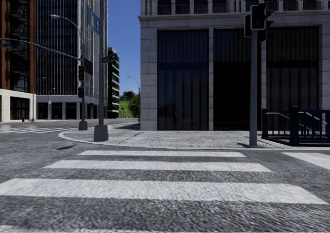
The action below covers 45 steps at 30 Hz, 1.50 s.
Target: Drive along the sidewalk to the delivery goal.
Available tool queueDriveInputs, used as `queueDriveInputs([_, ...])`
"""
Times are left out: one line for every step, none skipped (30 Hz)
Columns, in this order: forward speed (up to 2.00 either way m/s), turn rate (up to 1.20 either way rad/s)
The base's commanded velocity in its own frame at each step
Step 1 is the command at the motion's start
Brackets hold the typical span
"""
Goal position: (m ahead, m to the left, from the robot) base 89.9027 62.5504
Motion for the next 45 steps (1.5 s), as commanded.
queueDriveInputs([2.0,0.0])
queueDriveInputs([2.0,0.0])
queueDriveInputs([2.0,0.0])
queueDriveInputs([2.0,0.0])
queueDriveInputs([2.0,0.0])
queueDriveInputs([2.0,0.0])
queueDriveInputs([2.0,0.0])
queueDriveInputs([2.0,0.0])
queueDriveInputs([2.0,0.0])
queueDriveInputs([2.0,0.0])
queueDriveInputs([2.0,0.0])
queueDriveInputs([2.0,0.0])
queueDriveInputs([2.0,0.0])
queueDriveInputs([2.0,0.0])
queueDriveInputs([2.0,0.0])
queueDriveInputs([2.0,0.0])
queueDriveInputs([2.0,0.0])
queueDriveInputs([2.0,0.0])
queueDriveInputs([2.0,0.0])
queueDriveInputs([2.0,0.0])
queueDriveInputs([2.0,0.0])
queueDriveInputs([2.0,0.0])
queueDriveInputs([2.0,0.0])
queueDriveInputs([2.0,0.0])
queueDriveInputs([2.0,0.0])
queueDriveInputs([2.0,0.0])
queueDriveInputs([2.0,0.0])
queueDriveInputs([2.0,0.0])
queueDriveInputs([2.0,0.0])
queueDriveInputs([2.0,0.0])
queueDriveInputs([2.0,0.0])
queueDriveInputs([2.0,0.0])
queueDriveInputs([2.0,0.0])
queueDriveInputs([2.0,0.0])
queueDriveInputs([2.0,0.0])
queueDriveInputs([2.0,0.0])
queueDriveInputs([2.0,0.0])
queueDriveInputs([2.0,0.0])
queueDriveInputs([2.0,0.0])
queueDriveInputs([2.0,0.0])
queueDriveInputs([2.0,0.0])
queueDriveInputs([2.0,0.0])
queueDriveInputs([2.0,0.0])
queueDriveInputs([2.0,0.0])
queueDriveInputs([2.0,0.0])
